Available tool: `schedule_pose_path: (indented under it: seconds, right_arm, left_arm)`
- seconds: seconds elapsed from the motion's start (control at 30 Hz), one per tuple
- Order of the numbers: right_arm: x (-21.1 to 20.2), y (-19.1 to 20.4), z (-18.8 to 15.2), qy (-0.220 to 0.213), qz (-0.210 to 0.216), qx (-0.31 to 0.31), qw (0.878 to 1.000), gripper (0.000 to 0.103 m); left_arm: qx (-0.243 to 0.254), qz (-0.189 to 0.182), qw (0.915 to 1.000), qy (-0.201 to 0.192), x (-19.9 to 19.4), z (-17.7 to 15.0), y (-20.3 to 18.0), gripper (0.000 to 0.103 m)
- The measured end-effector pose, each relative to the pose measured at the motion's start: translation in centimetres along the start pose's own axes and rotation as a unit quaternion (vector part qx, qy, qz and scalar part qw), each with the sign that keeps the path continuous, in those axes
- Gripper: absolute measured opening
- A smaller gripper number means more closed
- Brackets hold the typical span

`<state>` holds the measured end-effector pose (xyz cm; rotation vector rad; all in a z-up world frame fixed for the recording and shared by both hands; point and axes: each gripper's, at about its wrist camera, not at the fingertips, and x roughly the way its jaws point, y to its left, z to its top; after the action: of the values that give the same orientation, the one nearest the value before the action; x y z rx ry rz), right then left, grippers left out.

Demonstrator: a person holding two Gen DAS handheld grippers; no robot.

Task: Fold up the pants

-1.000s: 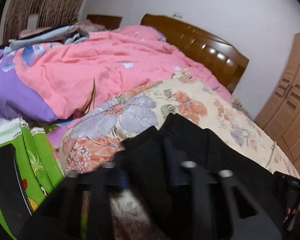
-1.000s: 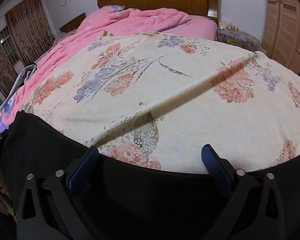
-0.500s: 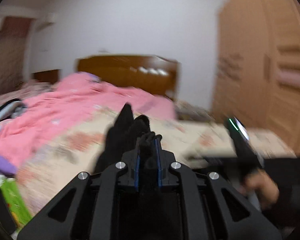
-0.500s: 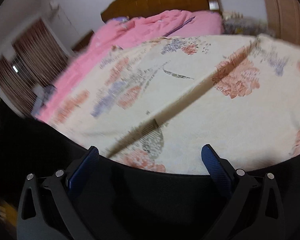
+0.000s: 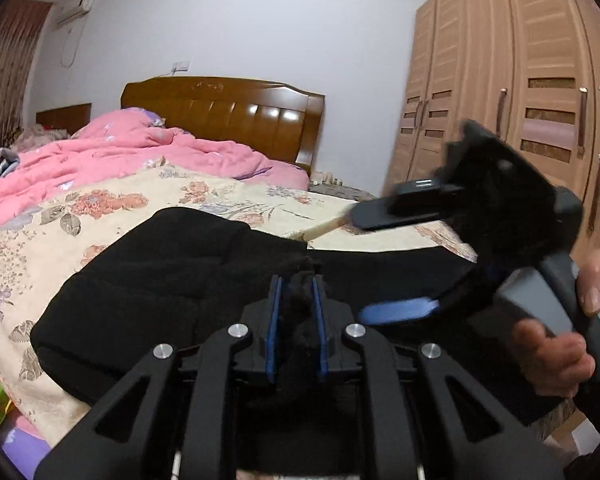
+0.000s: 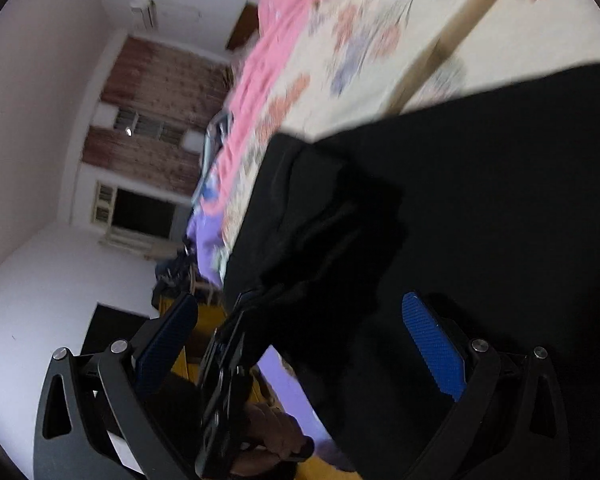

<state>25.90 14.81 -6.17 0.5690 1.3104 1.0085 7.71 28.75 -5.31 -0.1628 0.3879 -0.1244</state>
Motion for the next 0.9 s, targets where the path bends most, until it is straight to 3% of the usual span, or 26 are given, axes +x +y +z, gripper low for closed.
schedule_pose_path:
  seconds: [0.07, 0.1, 0.13, 0.17, 0.2, 0.23, 0.27, 0.37, 0.47, 0.57, 0.6, 0.63, 0.7, 0.77, 0.8, 0.83, 0.9]
  right_arm:
    - [2.0, 0.8, -0.1, 0.008, -0.018, -0.006, 1.0, 0.098]
    - [2.9, 1.5, 0.1, 0.002, -0.034, -0.019, 0.999, 0.098]
    - [3.3, 1.8, 0.3, -0.002, -0.042, -0.022, 0.999, 0.097]
    - [3.5, 2.0, 0.3, -0.002, -0.045, -0.022, 0.999, 0.096]
    - [3.5, 2.1, 0.4, -0.003, -0.046, -0.022, 0.999, 0.089]
    - [3.4, 2.2, 0.3, -0.008, -0.051, -0.022, 0.998, 0.084]
    - [3.4, 2.3, 0.3, -0.008, -0.056, -0.025, 0.998, 0.083]
    - [3.3, 2.3, -0.6, -0.008, -0.071, -0.038, 0.997, 0.073]
    - [3.4, 2.1, -1.4, -0.002, -0.084, -0.046, 0.995, 0.068]
    - [4.0, 2.8, -1.5, -0.005, -0.115, -0.064, 0.991, 0.067]
    - [4.2, 3.2, -1.6, -0.008, -0.125, -0.07, 0.99, 0.061]
    - [4.0, 3.2, -1.7, -0.016, -0.135, -0.073, 0.988, 0.048]
    - [3.7, 2.8, -1.7, -0.028, -0.127, -0.056, 0.99, 0.045]
    - [2.3, 1.7, -2.3, -0.037, -0.103, -0.024, 0.994, 0.048]
    - [1.8, 1.2, -2.4, -0.035, -0.089, -0.008, 0.995, 0.068]
    - [1.3, 0.6, -2.6, -0.024, -0.068, 0.018, 0.997, 0.095]
    - [0.6, 0.7, -3.2, -0.021, -0.041, 0.016, 0.999, 0.096]
  left_arm:
    - [0.0, -0.03, 0.9995, -0.003, -0.5, -0.5, -0.3, 0.025]
    - [0.004, -0.059, 0.9983, 0.002, -1.0, -0.9, -0.8, 0.047]
    - [0.014, -0.069, 0.9975, 0.005, -1.4, -1.2, -1.3, 0.061]
    - [0.026, -0.05, 0.9984, 0.004, -2.0, -1.5, -1.6, 0.066]
    - [0.039, -0.053, 0.9978, 0.004, -3.0, -1.9, -1.6, 0.072]
    - [0.039, -0.064, 0.9971, 0.007, -3.7, -2.3, -1.2, 0.085]
    - [0.036, -0.06, 0.9975, 0.008, -4.5, -2.6, -0.6, 0.088]
    - [0.031, 0.005, 0.9995, 0.008, -7.1, -3.9, 2.0, 0.09]
    - [-0.006, 0.08, 0.9966, 0.015, -9.1, -4.8, 5.8, 0.091]
    - [-0.033, 0.114, 0.9928, 0.011, -9.8, -4.6, 7.9, 0.093]
    - [-0.037, 0.123, 0.9917, 0.014, -9.6, -4.4, 8.3, 0.094]
    - [-0.035, 0.127, 0.9911, 0.019, -9.2, -4.2, 8.4, 0.094]
    - [-0.017, 0.141, 0.9894, 0.032, -8.1, -3.9, 8.0, 0.094]
    - [0.004, 0.148, 0.9879, 0.045, -7.2, -3.8, 7.4, 0.094]
    - [0.013, 0.15, 0.9873, 0.05, -7.0, -4.0, 7.1, 0.094]
    - [0.026, 0.152, 0.9866, 0.053, -6.6, -4.0, 6.9, 0.094]
    - [0.062, 0.164, 0.9826, 0.061, -5.5, -4.1, 6.4, 0.094]
